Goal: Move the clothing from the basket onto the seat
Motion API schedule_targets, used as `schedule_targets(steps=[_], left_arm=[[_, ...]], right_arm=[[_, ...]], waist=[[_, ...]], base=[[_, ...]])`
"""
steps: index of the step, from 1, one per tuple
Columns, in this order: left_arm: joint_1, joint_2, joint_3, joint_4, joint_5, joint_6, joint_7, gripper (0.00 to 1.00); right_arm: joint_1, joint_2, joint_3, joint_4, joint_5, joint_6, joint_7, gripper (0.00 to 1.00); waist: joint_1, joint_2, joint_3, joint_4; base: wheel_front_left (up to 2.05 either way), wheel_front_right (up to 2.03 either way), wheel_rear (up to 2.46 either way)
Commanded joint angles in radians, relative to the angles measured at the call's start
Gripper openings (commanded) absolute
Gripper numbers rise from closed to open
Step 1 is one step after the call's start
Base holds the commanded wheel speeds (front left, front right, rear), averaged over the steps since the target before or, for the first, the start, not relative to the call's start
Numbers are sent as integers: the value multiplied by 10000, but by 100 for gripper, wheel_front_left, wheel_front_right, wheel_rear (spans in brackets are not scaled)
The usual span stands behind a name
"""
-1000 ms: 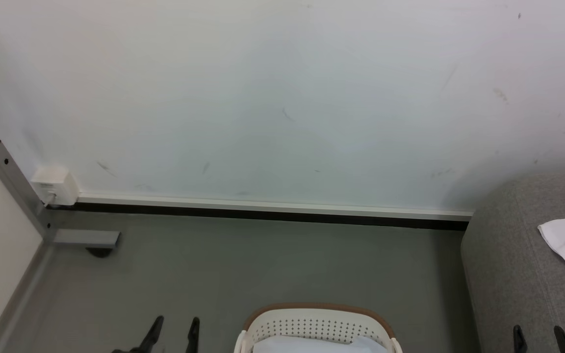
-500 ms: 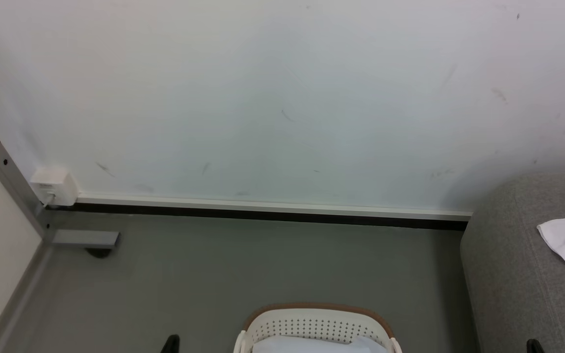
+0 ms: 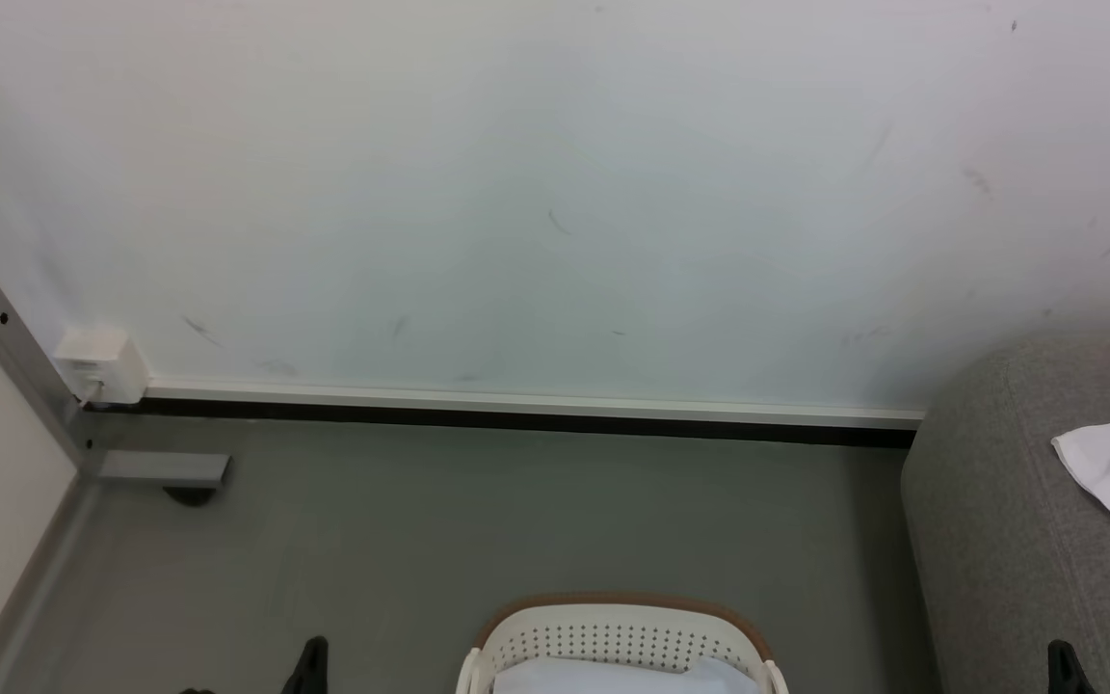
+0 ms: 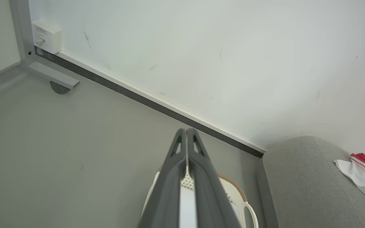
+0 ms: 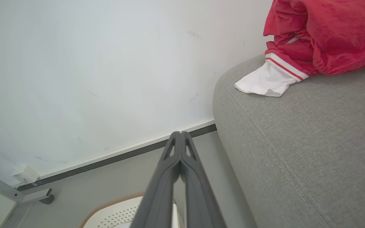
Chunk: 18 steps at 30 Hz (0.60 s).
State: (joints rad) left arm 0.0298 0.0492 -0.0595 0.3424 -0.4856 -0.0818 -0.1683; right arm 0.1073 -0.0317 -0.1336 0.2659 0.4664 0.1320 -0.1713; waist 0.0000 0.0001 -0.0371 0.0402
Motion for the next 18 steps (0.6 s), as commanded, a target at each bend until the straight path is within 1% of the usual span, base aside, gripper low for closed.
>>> schedule_targets(steps=[1,18], left_arm=[[-285,37,114,-187,-517,-56,85,0],[-564,35,501,-390,-3077,-166,731,0]], right_arm=[[-300,-96,3,-171,479,-4,99,0],[-768,-131,54,-197,3096,-7,758,0]], waist=[[0,-1,6,-6],[0,-1,71,-70]], base=[[0,0,0],[0,0,0]])
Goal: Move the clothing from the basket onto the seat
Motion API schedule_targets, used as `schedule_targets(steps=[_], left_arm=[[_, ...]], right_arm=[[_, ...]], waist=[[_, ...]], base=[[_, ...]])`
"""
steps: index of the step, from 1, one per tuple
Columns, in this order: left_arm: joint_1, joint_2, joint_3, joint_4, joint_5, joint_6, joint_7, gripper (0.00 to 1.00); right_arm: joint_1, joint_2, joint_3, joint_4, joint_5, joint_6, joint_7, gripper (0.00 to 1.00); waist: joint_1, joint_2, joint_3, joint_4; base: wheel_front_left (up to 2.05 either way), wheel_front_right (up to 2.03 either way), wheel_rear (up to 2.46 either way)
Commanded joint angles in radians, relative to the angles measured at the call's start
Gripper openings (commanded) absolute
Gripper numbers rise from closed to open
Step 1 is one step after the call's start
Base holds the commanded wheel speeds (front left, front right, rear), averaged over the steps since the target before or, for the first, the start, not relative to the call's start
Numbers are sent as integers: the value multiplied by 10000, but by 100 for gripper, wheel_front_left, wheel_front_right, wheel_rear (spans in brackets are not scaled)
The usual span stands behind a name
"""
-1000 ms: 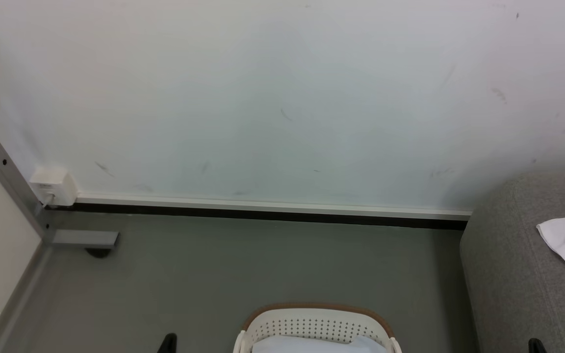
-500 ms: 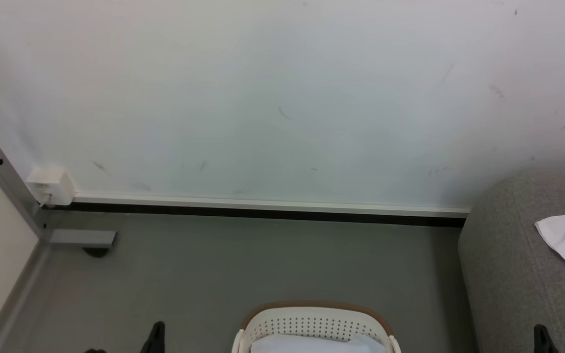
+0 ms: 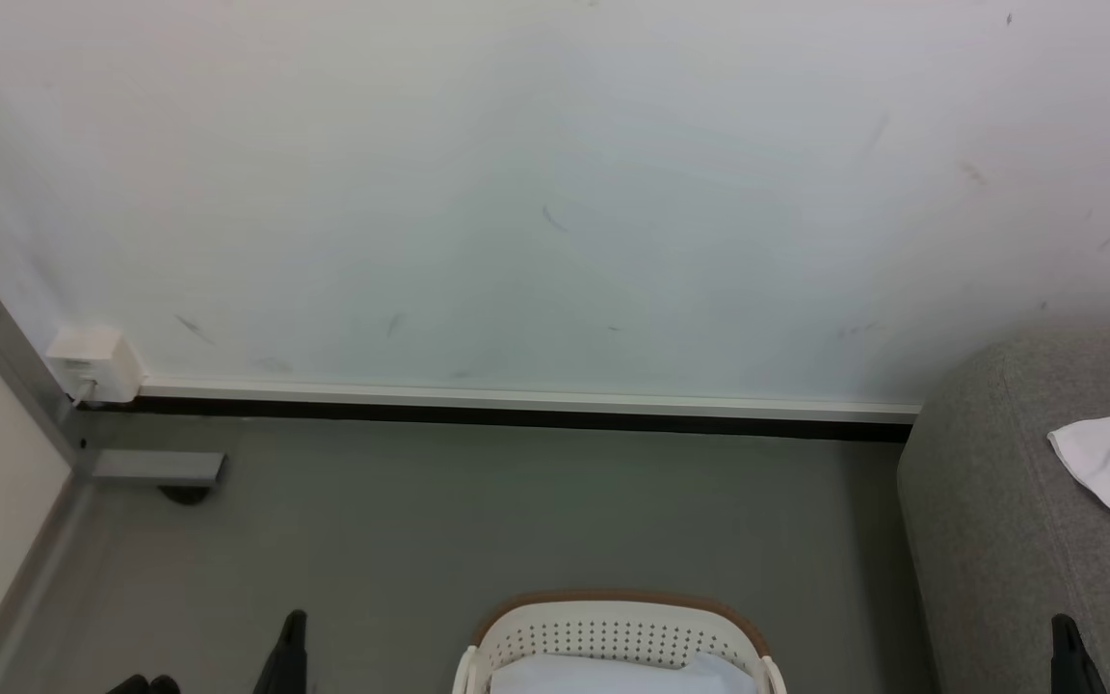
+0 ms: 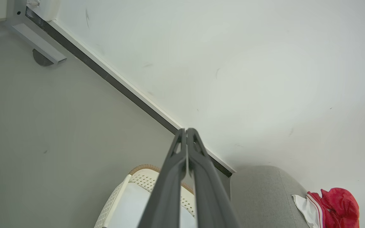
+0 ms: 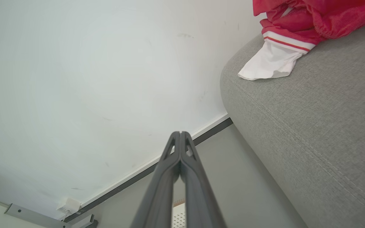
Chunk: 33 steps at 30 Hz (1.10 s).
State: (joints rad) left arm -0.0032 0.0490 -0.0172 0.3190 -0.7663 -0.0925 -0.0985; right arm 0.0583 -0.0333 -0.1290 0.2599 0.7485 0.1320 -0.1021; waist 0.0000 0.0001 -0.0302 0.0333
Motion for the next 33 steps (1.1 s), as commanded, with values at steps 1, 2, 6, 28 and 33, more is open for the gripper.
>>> schedule_targets(steps=[1,2,6,28,33], left_arm=[[-251,36,99,-167,-413,-64,71,0],[-267,36,119,-178,-559,-71,103,0],[-320,35,203,-217,-1082,-89,244,0],[-605,33,604,-410,-3658,-205,907,0],[-657,32,680,-450,-4161,-223,1043,0]], right_arm=[[-304,-118,10,-139,419,-7,96,0],[-325,-120,13,-141,558,-8,131,0],[-418,-127,21,-144,1100,-8,270,0],[-882,-160,68,-165,3715,-13,934,0],[-971,-166,76,-165,4250,-14,1067,0]], waist=[[0,-1,6,-6],[0,-1,10,-10],[0,-1,25,-25],[0,-1,109,-109],[0,-1,128,-128]], base=[[0,0,0],[0,0,0],[0,0,0],[0,0,0],[0,0,0]])
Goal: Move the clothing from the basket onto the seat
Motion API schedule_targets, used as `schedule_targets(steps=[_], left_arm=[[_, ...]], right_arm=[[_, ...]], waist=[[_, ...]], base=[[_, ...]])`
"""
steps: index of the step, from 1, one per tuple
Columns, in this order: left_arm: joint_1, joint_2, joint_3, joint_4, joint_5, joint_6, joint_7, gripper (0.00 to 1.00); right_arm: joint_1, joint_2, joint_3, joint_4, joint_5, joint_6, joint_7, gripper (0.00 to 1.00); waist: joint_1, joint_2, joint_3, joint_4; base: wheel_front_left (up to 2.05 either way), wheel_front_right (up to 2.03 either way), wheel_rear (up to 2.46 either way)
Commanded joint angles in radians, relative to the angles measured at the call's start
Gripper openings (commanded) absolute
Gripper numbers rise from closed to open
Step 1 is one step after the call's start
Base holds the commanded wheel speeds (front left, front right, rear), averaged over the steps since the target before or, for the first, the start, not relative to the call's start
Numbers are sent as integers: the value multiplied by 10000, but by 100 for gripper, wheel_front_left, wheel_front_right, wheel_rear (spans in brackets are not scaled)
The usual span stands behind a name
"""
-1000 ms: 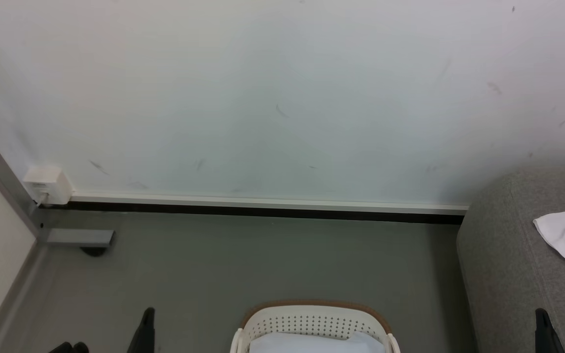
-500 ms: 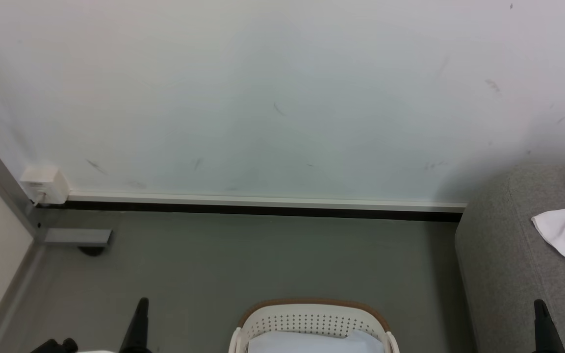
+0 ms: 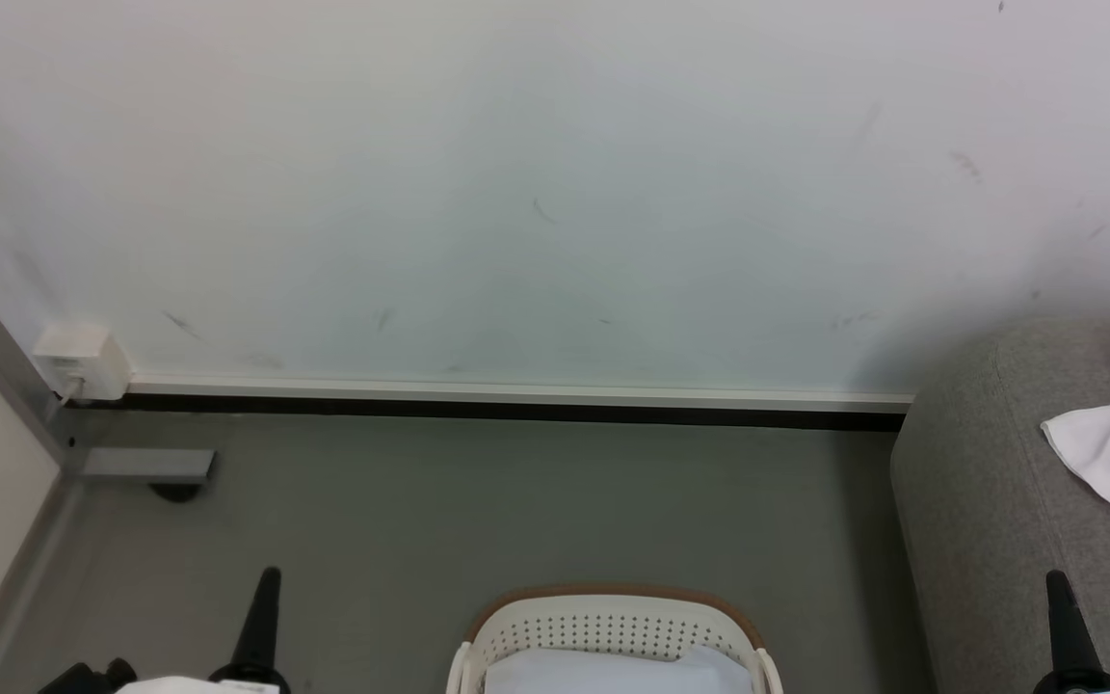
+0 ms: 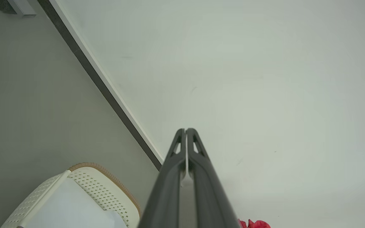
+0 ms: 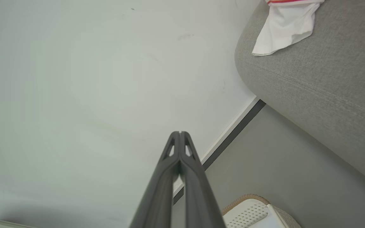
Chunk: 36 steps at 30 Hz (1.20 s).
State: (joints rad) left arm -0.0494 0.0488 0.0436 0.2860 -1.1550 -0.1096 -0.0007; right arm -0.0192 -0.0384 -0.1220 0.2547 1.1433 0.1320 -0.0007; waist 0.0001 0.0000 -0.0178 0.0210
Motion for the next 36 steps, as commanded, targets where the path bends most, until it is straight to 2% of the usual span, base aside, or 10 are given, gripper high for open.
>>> schedule_targets(steps=[1,36], left_arm=[[-204,34,85,-126,-387,-58,99,0],[-523,29,543,-339,-3311,-181,848,0]], right_arm=[[-221,-115,8,-114,395,-14,87,0],[-730,-145,57,-124,3411,-19,839,0]], waist=[[0,0,8,-8],[-1,0,137,-137]], base=[[0,0,0],[0,0,0]])
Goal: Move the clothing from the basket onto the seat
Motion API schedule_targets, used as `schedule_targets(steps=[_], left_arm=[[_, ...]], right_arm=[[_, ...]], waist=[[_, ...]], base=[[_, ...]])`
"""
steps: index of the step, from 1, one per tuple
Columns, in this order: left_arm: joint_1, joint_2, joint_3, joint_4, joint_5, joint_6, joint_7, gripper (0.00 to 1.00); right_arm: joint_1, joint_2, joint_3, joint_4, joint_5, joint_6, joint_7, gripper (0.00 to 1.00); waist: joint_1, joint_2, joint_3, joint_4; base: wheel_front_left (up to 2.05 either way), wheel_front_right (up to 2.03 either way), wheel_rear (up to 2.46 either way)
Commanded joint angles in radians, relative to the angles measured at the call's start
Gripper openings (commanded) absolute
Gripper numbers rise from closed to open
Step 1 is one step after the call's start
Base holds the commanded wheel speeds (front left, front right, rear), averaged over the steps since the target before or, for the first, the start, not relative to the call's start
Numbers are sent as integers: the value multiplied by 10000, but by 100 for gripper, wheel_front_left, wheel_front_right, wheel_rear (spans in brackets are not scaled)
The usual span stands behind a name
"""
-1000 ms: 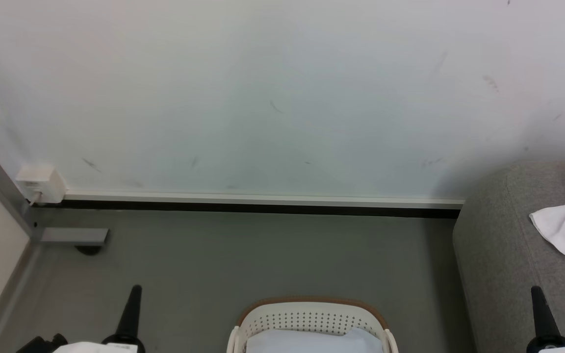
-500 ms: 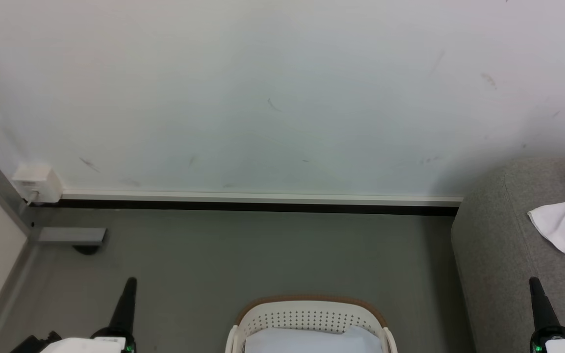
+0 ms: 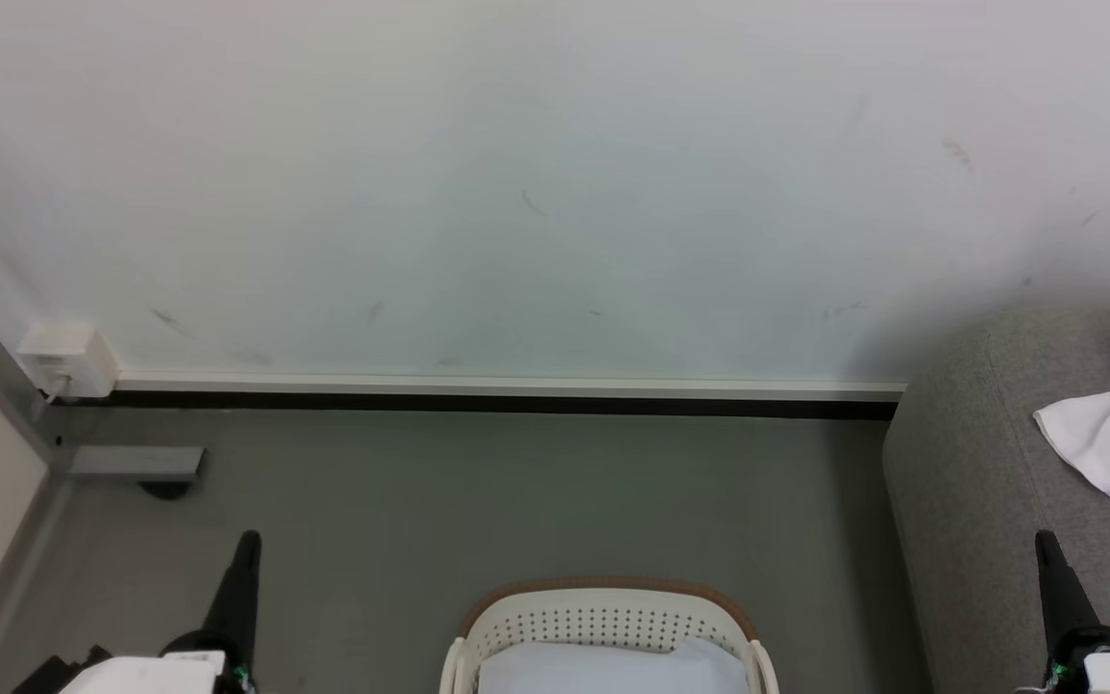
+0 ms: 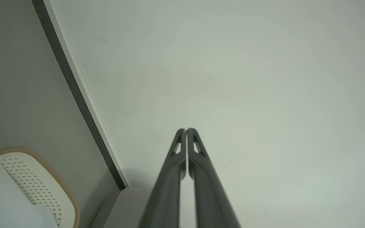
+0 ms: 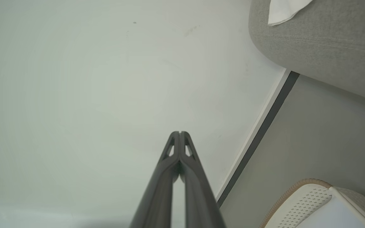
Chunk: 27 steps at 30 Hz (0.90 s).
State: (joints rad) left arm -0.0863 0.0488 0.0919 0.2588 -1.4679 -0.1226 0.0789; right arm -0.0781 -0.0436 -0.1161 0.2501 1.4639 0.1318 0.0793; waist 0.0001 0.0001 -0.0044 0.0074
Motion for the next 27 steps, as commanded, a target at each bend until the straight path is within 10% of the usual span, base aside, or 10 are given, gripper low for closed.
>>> schedule_targets(steps=[1,27], left_arm=[[-159,29,71,-70,-272,-55,81,0],[-266,26,252,-151,-1506,-105,394,0]], right_arm=[[-158,-93,0,-78,265,-17,70,0],[-382,-98,19,-73,1500,-21,386,0]], waist=[[-1,-1,6,-6],[-1,-1,75,-74]], base=[[0,0,0],[0,0,0]])
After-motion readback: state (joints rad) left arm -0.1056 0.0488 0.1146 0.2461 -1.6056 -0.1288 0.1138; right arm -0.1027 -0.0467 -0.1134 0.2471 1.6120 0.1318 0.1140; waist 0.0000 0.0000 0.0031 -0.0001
